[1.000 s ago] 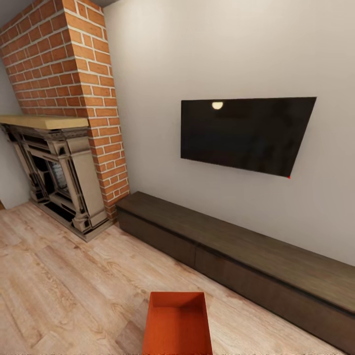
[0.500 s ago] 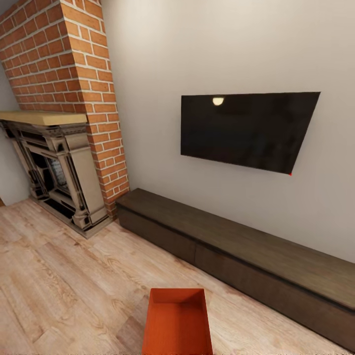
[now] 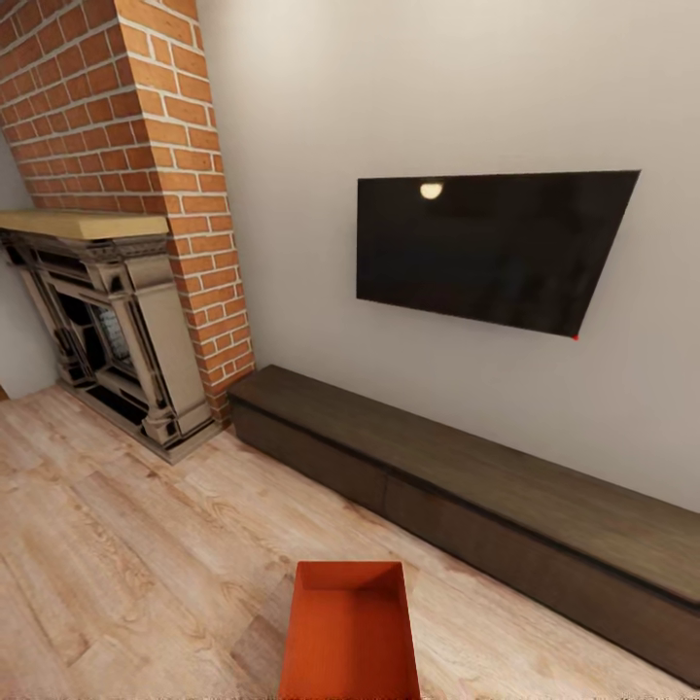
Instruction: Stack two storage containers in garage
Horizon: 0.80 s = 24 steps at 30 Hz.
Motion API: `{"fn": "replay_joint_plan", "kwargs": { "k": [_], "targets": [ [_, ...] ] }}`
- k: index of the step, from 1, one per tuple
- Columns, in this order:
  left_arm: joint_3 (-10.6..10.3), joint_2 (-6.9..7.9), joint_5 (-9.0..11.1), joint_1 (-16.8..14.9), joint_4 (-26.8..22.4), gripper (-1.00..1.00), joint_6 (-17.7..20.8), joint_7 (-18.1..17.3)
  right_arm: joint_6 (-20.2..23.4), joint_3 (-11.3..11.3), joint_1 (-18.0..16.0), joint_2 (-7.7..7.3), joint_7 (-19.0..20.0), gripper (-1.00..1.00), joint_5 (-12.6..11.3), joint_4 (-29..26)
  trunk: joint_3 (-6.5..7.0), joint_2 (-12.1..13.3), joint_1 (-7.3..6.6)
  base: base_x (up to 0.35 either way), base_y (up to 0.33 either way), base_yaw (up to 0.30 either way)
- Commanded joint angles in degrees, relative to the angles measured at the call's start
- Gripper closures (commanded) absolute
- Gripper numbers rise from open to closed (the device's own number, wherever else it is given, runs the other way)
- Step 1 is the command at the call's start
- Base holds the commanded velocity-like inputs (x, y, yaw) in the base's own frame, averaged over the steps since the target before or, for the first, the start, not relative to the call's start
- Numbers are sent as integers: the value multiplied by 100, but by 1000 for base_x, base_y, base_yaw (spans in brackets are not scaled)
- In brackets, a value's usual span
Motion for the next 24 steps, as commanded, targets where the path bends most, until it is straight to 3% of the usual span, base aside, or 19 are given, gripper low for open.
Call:
{"fn": "replay_joint_plan", "kwargs": {
  "k": [1, 24],
  "targets": [
    [13, -1, 10, -3, 3, -100, -15, 8, -26, 16, -7, 0, -25, -100, 54, 17, -15, -4, 0, 0, 0, 0],
    [11, -1, 10, -3, 3, -100, -16, 8, -17, -23, -10, -10, -3, -100, -7, 17, -223, -4, 0, 0, 0, 0]
  ]
}}
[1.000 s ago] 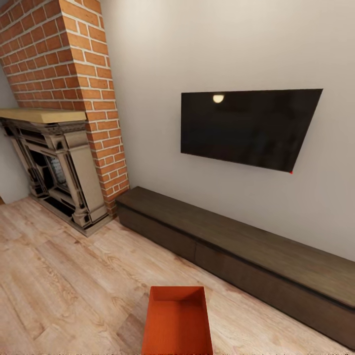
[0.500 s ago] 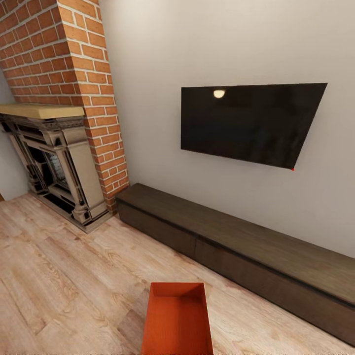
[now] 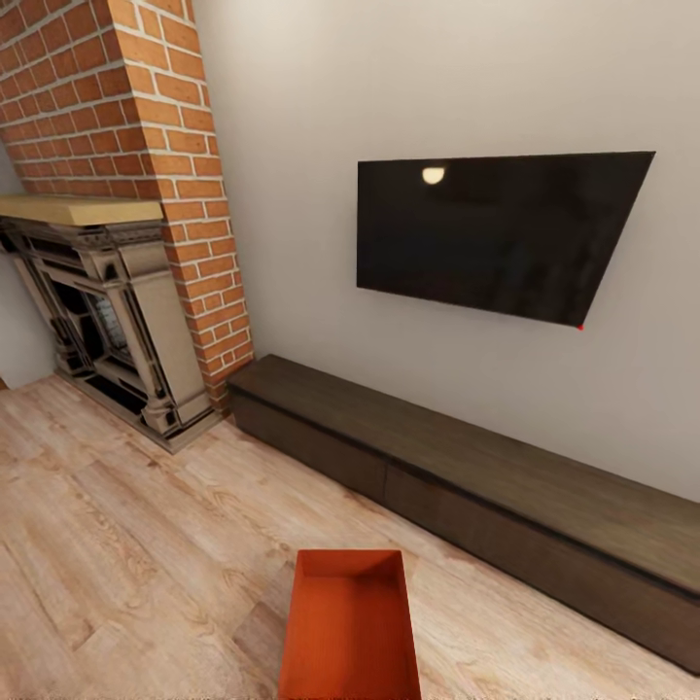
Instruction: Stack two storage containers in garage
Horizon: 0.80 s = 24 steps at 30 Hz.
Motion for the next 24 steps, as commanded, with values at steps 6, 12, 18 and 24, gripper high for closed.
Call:
{"fn": "replay_joint_plan", "kwargs": {
  "k": [6, 12, 18, 24],
  "targets": [
    [15, -1, 5, -3, 3, -100, -13, 8, -26, 25, -5, 15, -23, -100, 51, 17, -60, -4, 0, 0, 0, 0],
    [14, -1, 8, -3, 3, -100, -13, 8, -26, 29, -5, 18, -27, -100, 58, 17, -114, -4, 0, 0, 0, 0],
    [15, -1, 9, -3, 3, -100, -15, 8, -26, 34, -8, -4, -21, -100, 61, 17, -168, -4, 0, 0, 0, 0],
    [14, -1, 8, -3, 3, -100, -17, 8, -26, 38, -11, -13, -19, -100, 71, 17, -223, -4, 0, 0, 0, 0]
  ]
}}
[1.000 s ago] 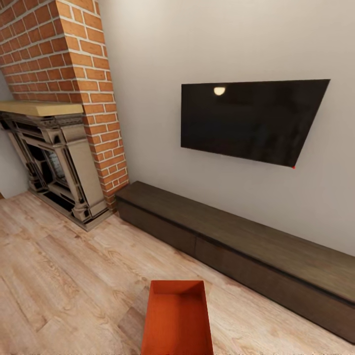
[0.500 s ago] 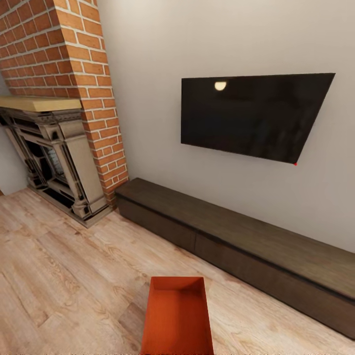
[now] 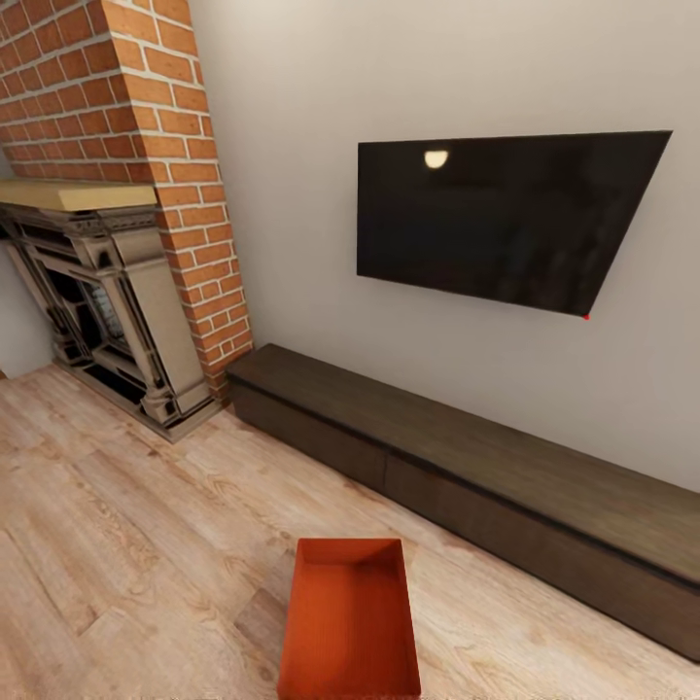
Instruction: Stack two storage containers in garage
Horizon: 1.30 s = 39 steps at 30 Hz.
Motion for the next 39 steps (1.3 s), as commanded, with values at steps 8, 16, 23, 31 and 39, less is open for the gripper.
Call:
{"fn": "replay_joint_plan", "kwargs": {
  "k": [8, 16, 23, 31, 39],
  "targets": [
    [16, -1, 7, -3, 3, -100, -10, 8, -31, 24, -5, -4, -22, -100, 58, 17, -78, -4, 0, 0, 0, 0],
    [14, -1, 6, -3, 3, -100, -13, 8, -31, 24, -5, -12, -15, -100, 58, 17, -150, -4, 0, 0, 0, 0],
    [14, -1, 8, -3, 3, -100, -15, 8, -27, 24, -2, -14, -14, -100, 50, 25, -213, -4, 0, 0, 0, 0],
    [14, -1, 9, -3, 3, -100, -13, 8, -26, 24, -1, -13, -19, -100, 49, 26, -286, -4, 0, 0, 0, 0],
    [15, -1, 10, -3, 3, -100, -11, 8, -26, 24, -2, -21, -14, -100, 49, 26, -358, -4, 0, 0, 0, 0]
  ]
}}
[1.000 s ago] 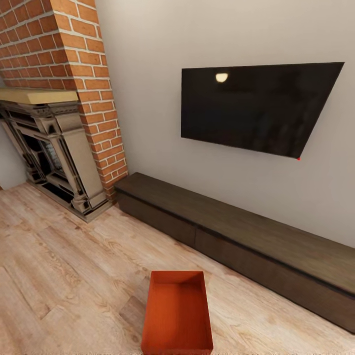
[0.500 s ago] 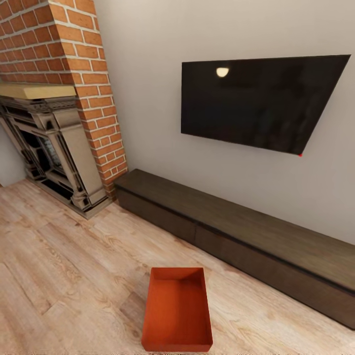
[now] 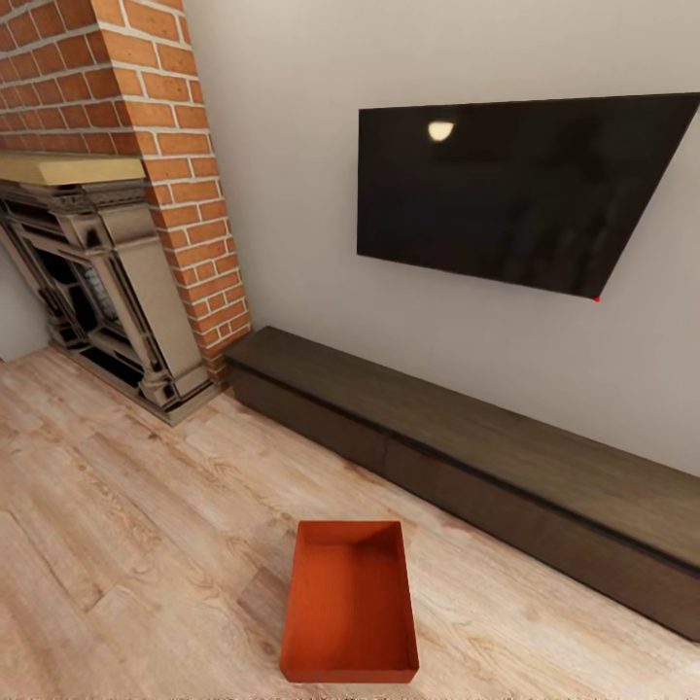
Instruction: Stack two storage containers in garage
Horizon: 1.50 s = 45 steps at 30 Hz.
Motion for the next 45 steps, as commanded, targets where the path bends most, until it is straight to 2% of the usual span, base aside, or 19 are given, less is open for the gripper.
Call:
{"fn": "replay_joint_plan", "kwargs": {
  "k": [1, 45],
  "targets": [
    [14, -1, 8, -3, 3, -100, -17, 8, -28, 19, -9, 0, -21, -100, 52, 18, -14, -3, 0, 0, 0, 0],
    [14, -1, 9, -3, 3, -100, -14, 8, -28, 19, -10, -9, -21, -100, 60, 17, -411, -3, 0, 0, 0, 0]
  ]
}}
